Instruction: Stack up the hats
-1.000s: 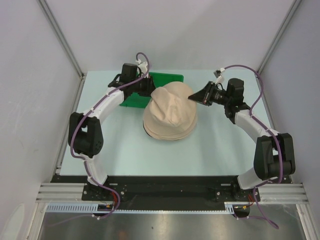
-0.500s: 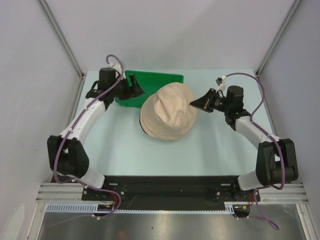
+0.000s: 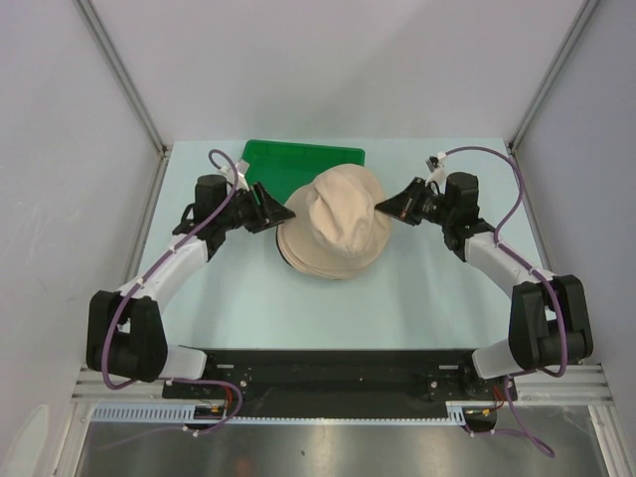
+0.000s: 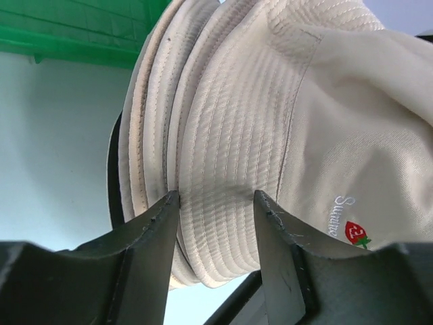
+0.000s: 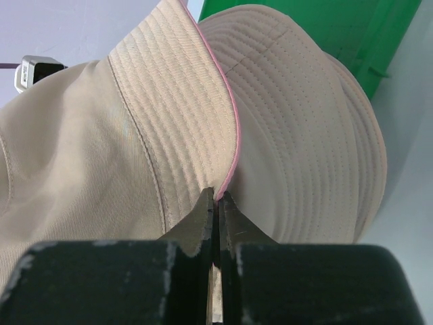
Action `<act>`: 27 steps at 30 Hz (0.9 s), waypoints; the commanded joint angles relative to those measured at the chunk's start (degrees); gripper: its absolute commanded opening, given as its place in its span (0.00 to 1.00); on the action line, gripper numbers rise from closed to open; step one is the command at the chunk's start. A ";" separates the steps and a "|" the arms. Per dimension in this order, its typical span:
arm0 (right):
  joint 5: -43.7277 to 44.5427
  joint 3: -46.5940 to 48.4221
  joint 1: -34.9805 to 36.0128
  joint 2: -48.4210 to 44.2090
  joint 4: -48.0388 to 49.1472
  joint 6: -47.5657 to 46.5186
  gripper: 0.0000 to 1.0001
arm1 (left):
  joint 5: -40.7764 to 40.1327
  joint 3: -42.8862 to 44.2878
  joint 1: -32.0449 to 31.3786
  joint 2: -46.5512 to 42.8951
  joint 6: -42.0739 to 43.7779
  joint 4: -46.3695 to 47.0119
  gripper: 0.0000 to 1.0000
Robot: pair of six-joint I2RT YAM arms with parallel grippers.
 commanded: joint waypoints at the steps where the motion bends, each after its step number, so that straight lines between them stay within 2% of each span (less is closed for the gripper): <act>1: 2.56 -1.04 1.11 -0.54 -4.19 -2.18 0.00 | 0.07 -0.61 -0.07 -1.79 -2.55 3.19 0.52; 10: 3.70 -1.48 1.19 -1.77 -5.16 -2.27 0.00 | -1.70 -2.55 -0.07 -3.64 -2.37 -0.25 0.55; 16: 4.05 -1.48 1.46 -1.60 -5.51 -2.27 0.00 | 0.41 -4.30 -0.16 -3.82 -4.03 2.57 0.53; 18: 4.23 -1.48 1.63 -1.51 -5.51 -2.09 0.00 | 2.25 -5.62 -0.16 -3.81 -5.18 7.21 0.52; 24: 5.37 -1.57 2.07 -1.42 -5.78 -1.92 0.00 | 2.79 -7.38 -0.51 -4.25 -7.47 10.74 0.34; 27: 6.24 -1.57 2.25 -1.68 -6.39 -1.92 0.00 | 2.87 -7.47 -0.51 -4.43 -7.56 10.92 0.17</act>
